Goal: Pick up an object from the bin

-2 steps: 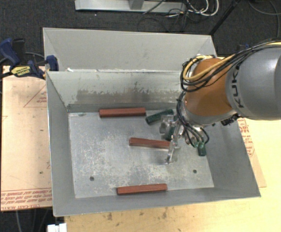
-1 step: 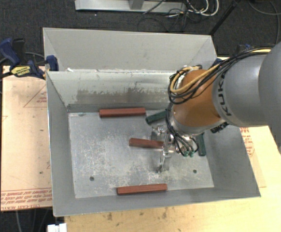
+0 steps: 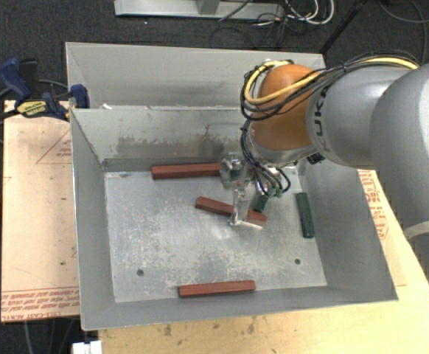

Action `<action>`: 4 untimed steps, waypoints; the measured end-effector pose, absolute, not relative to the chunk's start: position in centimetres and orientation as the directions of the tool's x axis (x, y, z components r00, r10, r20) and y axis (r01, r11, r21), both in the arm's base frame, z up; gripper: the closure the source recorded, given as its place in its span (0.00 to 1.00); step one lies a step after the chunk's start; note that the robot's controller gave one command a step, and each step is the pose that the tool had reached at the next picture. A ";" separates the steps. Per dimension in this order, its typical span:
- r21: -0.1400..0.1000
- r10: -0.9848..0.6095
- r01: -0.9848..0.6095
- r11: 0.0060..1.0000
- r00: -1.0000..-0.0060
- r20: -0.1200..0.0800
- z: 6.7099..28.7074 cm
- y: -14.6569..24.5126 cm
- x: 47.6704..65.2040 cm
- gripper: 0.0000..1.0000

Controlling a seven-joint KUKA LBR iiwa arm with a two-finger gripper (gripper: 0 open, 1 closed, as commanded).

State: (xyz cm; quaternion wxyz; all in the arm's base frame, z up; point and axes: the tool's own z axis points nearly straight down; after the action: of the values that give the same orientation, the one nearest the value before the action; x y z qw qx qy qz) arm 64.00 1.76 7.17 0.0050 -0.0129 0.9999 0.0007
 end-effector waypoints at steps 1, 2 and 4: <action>0.002 -0.014 -0.014 1.000 -1.000 -0.009 7.3 2.9 58.2 0.00; 0.002 -0.013 -0.013 1.000 -1.000 -0.012 7.4 2.9 58.4 1.00; 0.002 -0.013 -0.013 1.000 -1.000 -0.002 7.2 2.8 58.2 1.00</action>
Offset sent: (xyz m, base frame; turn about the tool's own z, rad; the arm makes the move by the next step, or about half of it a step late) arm -0.0598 0.0098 -0.0015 0.0133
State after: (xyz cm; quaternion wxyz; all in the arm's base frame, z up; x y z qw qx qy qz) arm 58.16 2.84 7.20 0.0011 -0.0064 1.0000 0.0009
